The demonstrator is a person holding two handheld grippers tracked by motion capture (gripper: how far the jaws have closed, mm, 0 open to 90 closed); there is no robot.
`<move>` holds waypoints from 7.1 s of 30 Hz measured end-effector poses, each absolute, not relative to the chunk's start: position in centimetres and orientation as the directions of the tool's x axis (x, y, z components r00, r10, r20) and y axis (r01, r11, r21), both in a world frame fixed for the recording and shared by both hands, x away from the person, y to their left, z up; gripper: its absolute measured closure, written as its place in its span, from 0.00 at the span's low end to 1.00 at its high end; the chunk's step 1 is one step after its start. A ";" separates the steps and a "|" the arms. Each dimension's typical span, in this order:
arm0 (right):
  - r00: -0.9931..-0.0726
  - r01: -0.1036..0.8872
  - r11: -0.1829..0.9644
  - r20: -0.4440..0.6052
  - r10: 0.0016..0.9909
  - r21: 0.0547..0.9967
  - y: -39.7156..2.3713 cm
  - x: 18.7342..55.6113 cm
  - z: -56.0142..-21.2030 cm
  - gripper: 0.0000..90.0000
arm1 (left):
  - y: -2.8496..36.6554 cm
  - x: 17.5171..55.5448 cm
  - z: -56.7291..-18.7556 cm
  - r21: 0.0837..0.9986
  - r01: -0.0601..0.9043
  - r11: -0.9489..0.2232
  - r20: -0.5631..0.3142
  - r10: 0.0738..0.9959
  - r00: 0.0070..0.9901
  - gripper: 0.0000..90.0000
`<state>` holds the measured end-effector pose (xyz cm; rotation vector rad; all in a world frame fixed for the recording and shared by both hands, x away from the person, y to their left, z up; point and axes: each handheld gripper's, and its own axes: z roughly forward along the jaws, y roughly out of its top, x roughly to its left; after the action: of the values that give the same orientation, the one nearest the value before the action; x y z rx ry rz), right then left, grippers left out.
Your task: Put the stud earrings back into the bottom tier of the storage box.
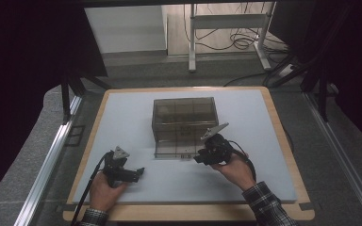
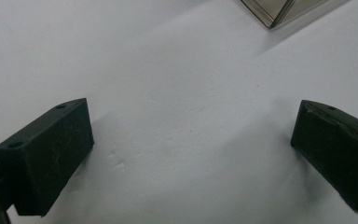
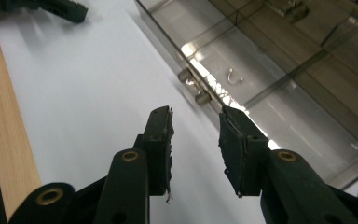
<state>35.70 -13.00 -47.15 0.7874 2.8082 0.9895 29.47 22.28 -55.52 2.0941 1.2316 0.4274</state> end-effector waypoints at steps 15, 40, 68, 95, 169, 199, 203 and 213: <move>-0.881 0.438 0.730 0.090 0.464 0.525 -14.2 33.7 -47.8 0.79 | 22.2 29.5 -55.5 0.687 0.649 -0.328 -0.056 0.866 0.497 0.00; -0.910 0.396 0.812 0.069 0.408 0.427 -14.7 31.1 -49.7 0.88 | 22.3 29.5 -55.5 0.685 0.648 -0.333 -0.053 0.864 0.500 0.00; -0.920 0.376 0.877 0.007 0.392 0.298 -12.9 31.1 -49.9 0.95 | 22.3 29.5 -55.5 0.685 0.648 -0.333 -0.053 0.864 0.500 0.00; -0.908 0.399 0.802 0.071 0.413 0.445 -13.1 32.6 -48.2 0.94 | 22.2 29.5 -55.5 0.688 0.648 -0.327 -0.056 0.866 0.497 0.00; -0.862 0.416 0.682 0.022 0.506 0.601 -8.2 40.5 -50.7 0.94 | 22.3 29.5 -55.5 0.685 0.648 -0.333 -0.054 0.864 0.500 0.00; -0.869 0.398 0.678 0.017 0.495 0.618 -8.9 39.8 -49.2 0.80 | 22.3 29.4 -55.5 0.685 0.648 -0.333 -0.053 0.864 0.500 0.00; -0.868 0.397 0.676 0.015 0.496 0.620 -9.2 39.7 -49.1 0.80 | 22.3 29.4 -55.5 0.685 0.648 -0.333 -0.053 0.864 0.500 0.00; -0.873 0.389 0.675 0.019 0.487 0.627 -9.9 39.1 -48.7 0.73 | 22.3 29.4 -55.5 0.685 0.648 -0.333 -0.053 0.864 0.500 0.00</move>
<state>39.07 -9.89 -48.73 0.7202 2.7358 0.9722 29.45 22.26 -55.53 2.0908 1.2349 0.4253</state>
